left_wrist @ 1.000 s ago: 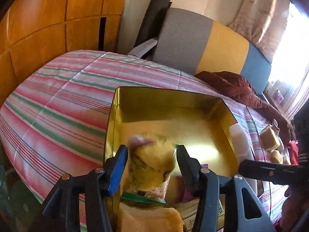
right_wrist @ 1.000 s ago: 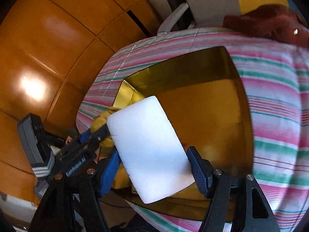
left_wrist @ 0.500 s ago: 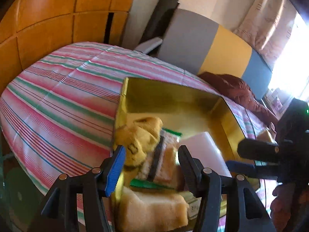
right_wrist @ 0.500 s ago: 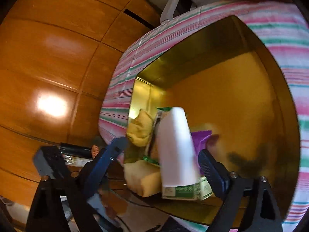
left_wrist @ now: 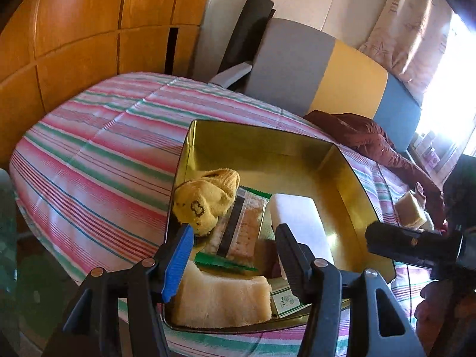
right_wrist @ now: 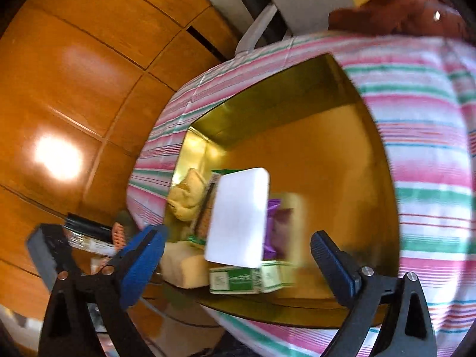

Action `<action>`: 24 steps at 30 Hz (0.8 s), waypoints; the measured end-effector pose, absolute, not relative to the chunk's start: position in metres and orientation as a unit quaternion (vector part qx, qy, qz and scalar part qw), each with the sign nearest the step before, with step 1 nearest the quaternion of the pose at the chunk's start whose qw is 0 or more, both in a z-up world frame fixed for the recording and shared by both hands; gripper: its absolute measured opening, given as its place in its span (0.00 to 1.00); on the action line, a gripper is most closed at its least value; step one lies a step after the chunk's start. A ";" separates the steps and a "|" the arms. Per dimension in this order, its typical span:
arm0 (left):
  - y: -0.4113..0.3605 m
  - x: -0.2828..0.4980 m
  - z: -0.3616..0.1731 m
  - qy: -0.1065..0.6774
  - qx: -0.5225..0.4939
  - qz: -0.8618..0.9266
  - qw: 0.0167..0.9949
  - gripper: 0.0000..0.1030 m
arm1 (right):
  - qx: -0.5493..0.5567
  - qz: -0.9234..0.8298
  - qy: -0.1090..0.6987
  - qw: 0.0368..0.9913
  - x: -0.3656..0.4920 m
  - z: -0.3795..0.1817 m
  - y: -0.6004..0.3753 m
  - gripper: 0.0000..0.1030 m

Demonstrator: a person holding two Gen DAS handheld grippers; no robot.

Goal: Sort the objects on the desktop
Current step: 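Carry the yellow sock and white soap bar into the gold tray and release, then move both open tools back toward the remaining objects on the table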

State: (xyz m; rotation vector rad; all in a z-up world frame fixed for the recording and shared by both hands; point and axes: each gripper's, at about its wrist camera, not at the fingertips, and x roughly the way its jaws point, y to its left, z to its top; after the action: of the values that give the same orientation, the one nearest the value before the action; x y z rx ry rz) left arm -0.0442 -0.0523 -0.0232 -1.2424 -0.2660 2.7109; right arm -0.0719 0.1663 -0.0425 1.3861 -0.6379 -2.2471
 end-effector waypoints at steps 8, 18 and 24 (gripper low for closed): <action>-0.035 -0.032 -0.010 -0.046 -0.397 0.914 0.066 0.58 | 0.470 -0.853 -0.144 0.178 -0.050 -0.028 0.170 0.99; -0.020 -0.018 -0.004 -0.016 -0.388 0.920 0.060 0.61 | 0.444 -0.885 -0.073 0.123 -0.031 -0.023 0.178 1.00; -0.011 -0.014 -0.002 -0.025 -0.386 0.918 0.086 0.61 | 0.432 -0.895 -0.072 0.089 -0.023 -0.019 0.202 1.00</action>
State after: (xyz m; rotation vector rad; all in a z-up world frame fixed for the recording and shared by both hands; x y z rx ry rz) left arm -0.0143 -0.0114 -0.0024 -1.1514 -0.0738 2.7368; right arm -0.0225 0.2024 -0.0189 1.2848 -0.2145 -2.6610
